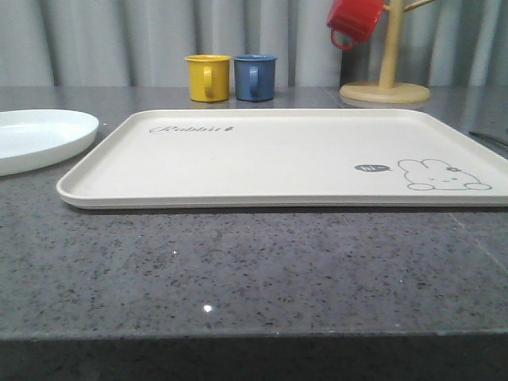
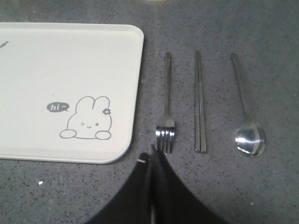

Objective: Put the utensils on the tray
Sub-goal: 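Lower the left gripper to the white plate's rim and grasp it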

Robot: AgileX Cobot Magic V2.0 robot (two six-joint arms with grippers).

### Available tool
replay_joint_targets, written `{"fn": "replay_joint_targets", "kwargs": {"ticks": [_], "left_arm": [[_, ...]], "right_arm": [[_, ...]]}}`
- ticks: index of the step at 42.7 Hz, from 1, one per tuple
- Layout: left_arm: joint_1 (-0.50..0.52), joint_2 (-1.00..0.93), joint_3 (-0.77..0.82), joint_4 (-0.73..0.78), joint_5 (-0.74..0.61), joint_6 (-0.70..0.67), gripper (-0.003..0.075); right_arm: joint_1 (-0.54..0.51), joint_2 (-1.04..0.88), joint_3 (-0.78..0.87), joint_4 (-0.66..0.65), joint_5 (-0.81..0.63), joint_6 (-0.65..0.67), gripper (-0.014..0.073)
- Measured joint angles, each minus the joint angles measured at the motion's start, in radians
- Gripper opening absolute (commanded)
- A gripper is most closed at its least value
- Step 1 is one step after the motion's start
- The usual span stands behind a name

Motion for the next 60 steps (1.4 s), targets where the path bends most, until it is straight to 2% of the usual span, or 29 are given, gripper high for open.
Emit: {"fn": "replay_joint_targets", "kwargs": {"ticks": [2,5,9,12,15,23,35,42,54,60], "left_arm": [[0.0,0.014,0.0,0.0,0.005,0.0,0.0012],[0.0,0.033,0.0,0.0,0.013,0.0,0.0118],[0.0,0.057,0.0,0.0,0.022,0.0,0.035],[0.0,0.073,0.0,0.0,0.023,0.0,0.049],[0.0,0.091,0.0,0.0,0.025,0.0,0.0559],[0.0,0.176,-0.004,0.0,0.027,0.0,0.0568],[0.002,0.486,-0.113,0.038,0.036,0.0,0.0568],[0.077,0.662,-0.212,0.029,0.038,0.008,0.0568],[0.219,0.897,-0.362,-0.272,0.071,0.227,0.0567],[0.239,0.979,-0.399,-0.307,0.071,0.249,0.0567]], "right_arm": [[0.0,0.011,0.0,0.0,0.002,0.0,0.0045],[0.0,0.027,0.0,0.0,0.006,-0.005,0.02],[0.0,0.045,0.0,0.0,0.01,-0.01,0.0435],[0.0,0.055,0.0,0.0,0.012,-0.013,0.0528],[0.0,0.061,0.0,0.0,0.012,-0.013,0.0554],[0.0,0.062,0.0,0.0,0.012,-0.013,0.0552],[0.0,0.062,0.0,0.0,0.017,-0.013,0.0552],[0.0,0.062,0.0,0.0,0.02,-0.013,0.0552],[0.0,0.062,0.0,0.0,0.02,-0.013,0.0552],[0.0,0.062,0.0,0.0,0.02,-0.013,0.0552]]}}
